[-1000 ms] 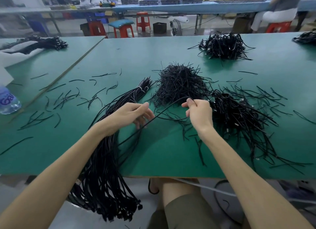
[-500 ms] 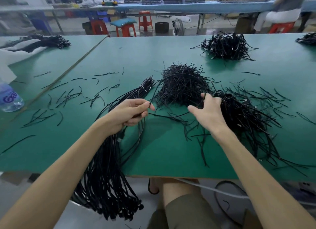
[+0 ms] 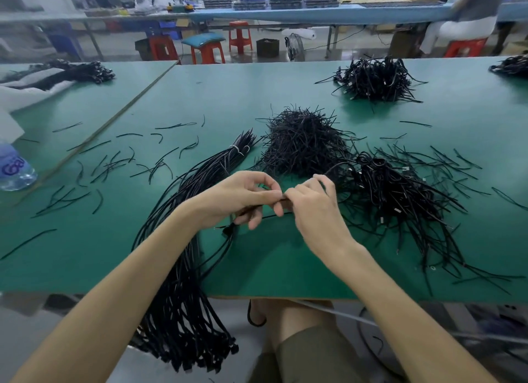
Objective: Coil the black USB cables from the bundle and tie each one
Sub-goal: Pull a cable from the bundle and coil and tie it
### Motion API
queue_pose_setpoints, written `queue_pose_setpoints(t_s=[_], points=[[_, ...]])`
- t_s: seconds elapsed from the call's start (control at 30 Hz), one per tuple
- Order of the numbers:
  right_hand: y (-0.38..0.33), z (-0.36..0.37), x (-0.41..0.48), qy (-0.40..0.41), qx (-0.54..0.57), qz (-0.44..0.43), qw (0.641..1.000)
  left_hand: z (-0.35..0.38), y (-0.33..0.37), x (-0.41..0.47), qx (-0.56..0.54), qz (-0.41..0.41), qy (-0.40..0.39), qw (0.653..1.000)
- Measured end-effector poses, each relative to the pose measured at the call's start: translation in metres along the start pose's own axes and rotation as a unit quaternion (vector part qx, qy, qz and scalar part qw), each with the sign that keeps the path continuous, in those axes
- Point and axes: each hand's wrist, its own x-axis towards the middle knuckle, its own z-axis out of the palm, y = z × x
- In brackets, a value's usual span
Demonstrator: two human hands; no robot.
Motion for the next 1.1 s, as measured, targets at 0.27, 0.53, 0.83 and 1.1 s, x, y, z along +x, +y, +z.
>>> queue_pose_setpoints(t_s=[0.27,0.53,0.83,1.1], points=[[0.010,0.002,-0.002,0.017,0.020,0.071,0.997,-0.045,-0.036,-0.022,-0.231,0.054,0.007,0.971],[-0.010,0.005,-0.012,-0.026,0.039,0.020,0.999,-0.037,-0.034,-0.010,-0.328,0.073,0.072,0.939],[-0.020,0.001,-0.016,-0.107,0.058,-0.011,0.992,-0.004,-0.014,-0.001,-0.387,0.077,0.033,0.918],[-0.021,0.002,-0.018,-0.111,0.103,-0.027,0.988,0.007,-0.007,-0.002,-0.364,0.080,0.044,0.927]])
